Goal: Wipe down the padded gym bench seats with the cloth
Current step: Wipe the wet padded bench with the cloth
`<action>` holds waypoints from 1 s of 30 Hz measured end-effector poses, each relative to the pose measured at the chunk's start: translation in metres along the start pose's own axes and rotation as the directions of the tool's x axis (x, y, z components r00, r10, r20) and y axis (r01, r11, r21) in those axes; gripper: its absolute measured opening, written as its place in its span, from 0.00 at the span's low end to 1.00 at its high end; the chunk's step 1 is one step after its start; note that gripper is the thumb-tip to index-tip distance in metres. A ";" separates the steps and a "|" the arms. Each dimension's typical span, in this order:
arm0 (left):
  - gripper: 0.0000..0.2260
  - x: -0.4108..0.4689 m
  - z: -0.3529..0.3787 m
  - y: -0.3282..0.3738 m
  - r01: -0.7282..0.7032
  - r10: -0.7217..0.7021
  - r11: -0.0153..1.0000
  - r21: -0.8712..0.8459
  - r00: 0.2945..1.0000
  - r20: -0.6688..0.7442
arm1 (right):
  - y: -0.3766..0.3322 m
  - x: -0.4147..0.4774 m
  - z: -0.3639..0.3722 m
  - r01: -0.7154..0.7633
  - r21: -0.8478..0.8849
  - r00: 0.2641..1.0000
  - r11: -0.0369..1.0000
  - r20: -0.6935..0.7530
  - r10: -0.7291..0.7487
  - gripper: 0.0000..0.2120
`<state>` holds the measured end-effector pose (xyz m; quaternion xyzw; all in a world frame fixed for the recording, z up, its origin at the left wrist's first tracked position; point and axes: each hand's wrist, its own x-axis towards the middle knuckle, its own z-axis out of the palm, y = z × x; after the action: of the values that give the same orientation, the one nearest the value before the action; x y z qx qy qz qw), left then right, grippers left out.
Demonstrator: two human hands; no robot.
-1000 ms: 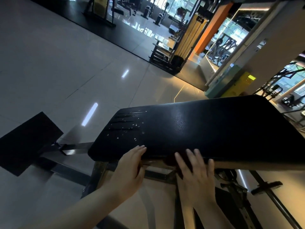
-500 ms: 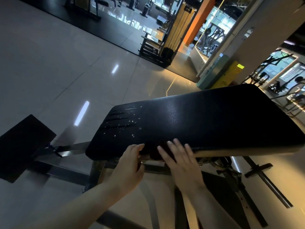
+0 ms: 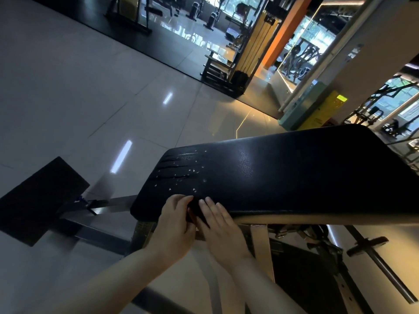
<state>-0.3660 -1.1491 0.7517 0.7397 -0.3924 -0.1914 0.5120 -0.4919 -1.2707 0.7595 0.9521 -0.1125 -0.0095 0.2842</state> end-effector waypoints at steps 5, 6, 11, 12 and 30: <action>0.27 0.003 -0.001 0.006 -0.005 0.010 0.996 -0.094 0.998 0.056 | 0.048 -0.041 -0.024 -0.117 0.007 0.992 0.993 0.046 0.117 0.47; 0.26 0.003 -0.001 0.006 0.008 0.000 0.994 -0.113 0.998 0.069 | 0.050 -0.044 -0.027 -0.182 0.042 0.982 0.982 0.054 0.179 0.49; 0.26 0.003 -0.003 0.003 0.061 -0.042 0.984 -0.169 0.992 0.115 | 0.021 -0.008 -0.037 -0.312 0.172 0.949 0.934 0.090 0.301 0.39; 0.26 0.004 -0.003 0.004 0.053 -0.032 0.982 -0.182 0.993 0.113 | 0.015 0.006 -0.035 -0.305 0.190 0.952 0.933 0.095 0.292 0.36; 0.31 0.040 0.054 0.046 -0.030 0.077 0.987 -0.161 0.951 0.299 | 0.065 0.008 -0.073 -0.373 0.410 0.921 0.832 0.270 0.280 0.33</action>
<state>-0.3960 -1.2212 0.7762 0.6486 -0.4707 -0.3189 0.5060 -0.4914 -1.2856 0.8561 0.9523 -0.3012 -0.0289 0.0389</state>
